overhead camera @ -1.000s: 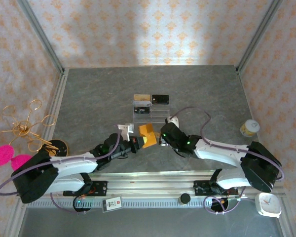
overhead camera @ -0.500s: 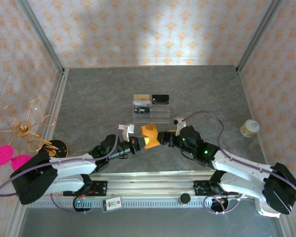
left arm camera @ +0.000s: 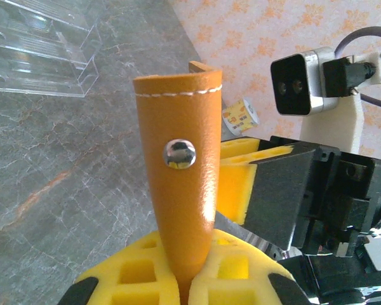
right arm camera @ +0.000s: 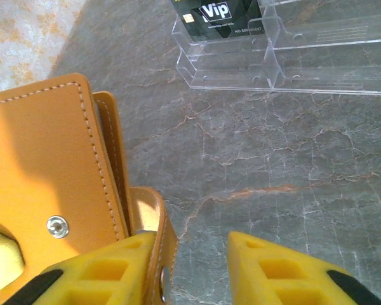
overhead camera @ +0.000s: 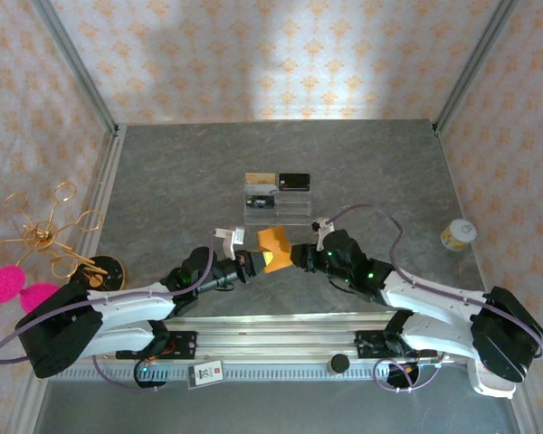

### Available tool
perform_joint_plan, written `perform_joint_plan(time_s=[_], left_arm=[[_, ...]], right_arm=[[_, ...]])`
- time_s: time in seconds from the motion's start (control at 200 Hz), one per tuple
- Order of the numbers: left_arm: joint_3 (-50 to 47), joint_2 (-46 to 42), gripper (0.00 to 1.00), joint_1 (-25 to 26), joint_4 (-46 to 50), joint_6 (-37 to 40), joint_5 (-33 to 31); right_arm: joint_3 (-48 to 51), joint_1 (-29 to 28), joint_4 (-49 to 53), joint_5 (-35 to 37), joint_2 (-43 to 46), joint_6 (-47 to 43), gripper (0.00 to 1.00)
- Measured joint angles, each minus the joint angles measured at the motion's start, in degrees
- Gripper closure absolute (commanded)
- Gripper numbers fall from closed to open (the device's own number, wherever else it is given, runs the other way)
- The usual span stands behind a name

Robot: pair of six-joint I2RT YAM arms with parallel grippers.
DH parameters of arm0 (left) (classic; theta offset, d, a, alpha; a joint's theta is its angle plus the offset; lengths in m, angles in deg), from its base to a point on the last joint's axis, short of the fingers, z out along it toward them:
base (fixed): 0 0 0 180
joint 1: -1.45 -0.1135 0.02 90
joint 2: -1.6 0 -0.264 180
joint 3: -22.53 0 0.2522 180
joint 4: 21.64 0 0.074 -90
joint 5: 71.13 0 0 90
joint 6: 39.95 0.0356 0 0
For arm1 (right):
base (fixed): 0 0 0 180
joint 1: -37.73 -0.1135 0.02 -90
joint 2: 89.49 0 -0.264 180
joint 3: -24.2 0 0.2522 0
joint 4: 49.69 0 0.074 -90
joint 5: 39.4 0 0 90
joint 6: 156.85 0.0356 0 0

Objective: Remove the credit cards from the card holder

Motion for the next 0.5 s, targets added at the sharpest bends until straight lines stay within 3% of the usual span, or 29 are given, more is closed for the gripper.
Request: perform_joint_plan(time_s=[0.05, 0.105, 0.28, 0.35, 0.5], left_arm=[[0.00, 0.02, 1.00, 0.00, -0.04, -0.02, 0.04], [0.00, 0.07, 1.00, 0.00, -0.20, -0.04, 0.13], [0.00, 1.68, 1.00, 0.00, -1.60, -0.59, 0.15], [0.00, 2.95, 0.80, -0.02, -1.99, -1.38, 0.13], [0.00, 5.84, 0.55, -1.79, -1.31, -3.39, 0.11]], right_arm=[[-0.26, 0.00, -0.09, -0.24, -0.39, -0.15, 0.81], [-0.59, 0.04, -0.44, -0.79, -0.81, -0.48, 1.00], [-1.05, 0.24, -0.17, -1.09, -1.36, -0.09, 1.00], [-1.07, 0.24, 0.87, -0.50, -1.36, 0.66, 1.00], [-1.27, 0.24, 5.09, 1.40, -1.36, 3.43, 1.00]])
